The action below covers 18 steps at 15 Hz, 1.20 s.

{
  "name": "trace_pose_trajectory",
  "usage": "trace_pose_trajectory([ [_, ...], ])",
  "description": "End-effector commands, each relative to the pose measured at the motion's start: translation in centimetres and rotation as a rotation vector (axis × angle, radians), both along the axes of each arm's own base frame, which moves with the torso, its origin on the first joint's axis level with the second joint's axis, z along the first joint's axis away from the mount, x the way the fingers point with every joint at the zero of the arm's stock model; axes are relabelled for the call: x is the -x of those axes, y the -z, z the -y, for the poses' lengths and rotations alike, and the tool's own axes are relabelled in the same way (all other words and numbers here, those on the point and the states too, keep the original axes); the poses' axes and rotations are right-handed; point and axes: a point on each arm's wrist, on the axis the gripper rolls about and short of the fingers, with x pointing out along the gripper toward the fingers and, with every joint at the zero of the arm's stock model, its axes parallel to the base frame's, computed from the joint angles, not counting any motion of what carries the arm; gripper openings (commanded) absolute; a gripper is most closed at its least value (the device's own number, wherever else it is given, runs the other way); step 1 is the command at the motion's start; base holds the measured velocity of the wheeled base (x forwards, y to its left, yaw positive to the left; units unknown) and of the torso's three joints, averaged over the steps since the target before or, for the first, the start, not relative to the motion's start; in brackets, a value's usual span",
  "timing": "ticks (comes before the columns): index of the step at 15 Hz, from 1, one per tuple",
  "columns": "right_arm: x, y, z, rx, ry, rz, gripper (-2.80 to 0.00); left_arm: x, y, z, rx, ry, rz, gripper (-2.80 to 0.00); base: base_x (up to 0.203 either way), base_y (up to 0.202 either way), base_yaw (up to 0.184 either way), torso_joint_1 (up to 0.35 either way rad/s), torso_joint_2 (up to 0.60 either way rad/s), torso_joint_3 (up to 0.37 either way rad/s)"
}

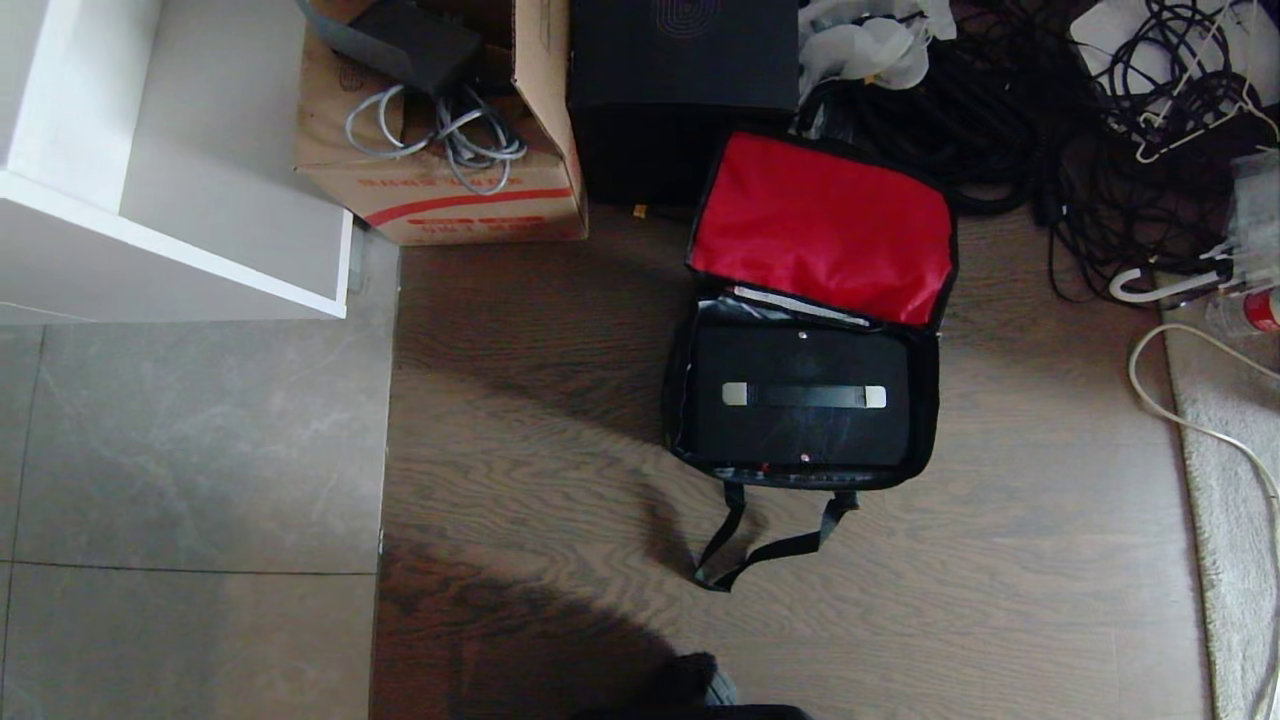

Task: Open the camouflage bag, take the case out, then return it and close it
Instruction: Grip the handle

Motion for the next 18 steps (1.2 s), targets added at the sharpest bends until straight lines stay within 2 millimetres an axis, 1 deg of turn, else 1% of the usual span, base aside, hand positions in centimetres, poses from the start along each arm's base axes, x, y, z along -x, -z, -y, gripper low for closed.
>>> trace_pose_trajectory([
  [1,-0.03,0.01,0.0,0.0,0.0,-0.004,-2.8,0.0,0.02,0.0,0.0,0.0,-0.001,-2.8,0.0,0.0,0.0,0.0,0.0,0.0],
  [16,-0.03,0.0,0.0,0.001,0.0,-0.004,-2.8,0.0,0.02,0.0,-0.001,0.0,-0.001,-2.8,0.0,0.004,0.0,0.0,0.0,0.0],
  [18,-0.02,-0.03,0.0,0.0,0.0,-0.003,-2.8,0.01,-0.02,0.0,0.0,0.0,0.001,-2.8,-0.004,0.089,-0.004,0.002,0.0,0.004],
])
